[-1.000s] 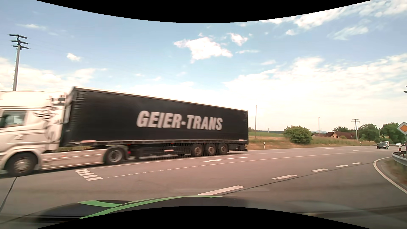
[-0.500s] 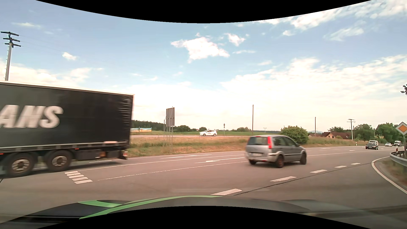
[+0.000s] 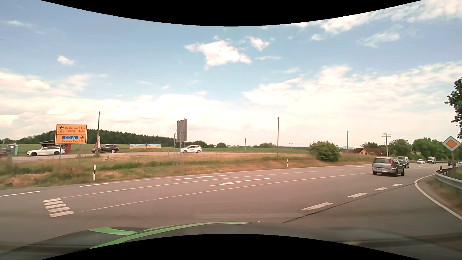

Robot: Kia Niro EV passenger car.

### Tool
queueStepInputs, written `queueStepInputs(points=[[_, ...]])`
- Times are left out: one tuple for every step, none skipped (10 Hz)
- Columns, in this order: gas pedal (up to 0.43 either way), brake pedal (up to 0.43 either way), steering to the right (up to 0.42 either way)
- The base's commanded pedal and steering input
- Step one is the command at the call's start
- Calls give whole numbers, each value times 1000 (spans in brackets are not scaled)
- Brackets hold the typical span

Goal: Follow the waypoints while adhering to traffic rules and regulations

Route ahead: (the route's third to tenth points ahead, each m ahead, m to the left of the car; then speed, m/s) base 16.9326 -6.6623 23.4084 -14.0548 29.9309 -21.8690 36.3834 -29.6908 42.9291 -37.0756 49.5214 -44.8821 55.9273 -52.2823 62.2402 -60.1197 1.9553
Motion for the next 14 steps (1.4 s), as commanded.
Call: queueStepInputs(points=[[268, 0, 281], [268, 0, 281], [268, 0, 284], [268, 0, 289], [268, 0, 300], [268, 0, 312], [268, 0, 317], [268, 0, 317], [268, 0, 316], [268, 0, 314], [268, 0, 311], [268, 0, 306], [268, 0, 301], [268, 0, 294]])
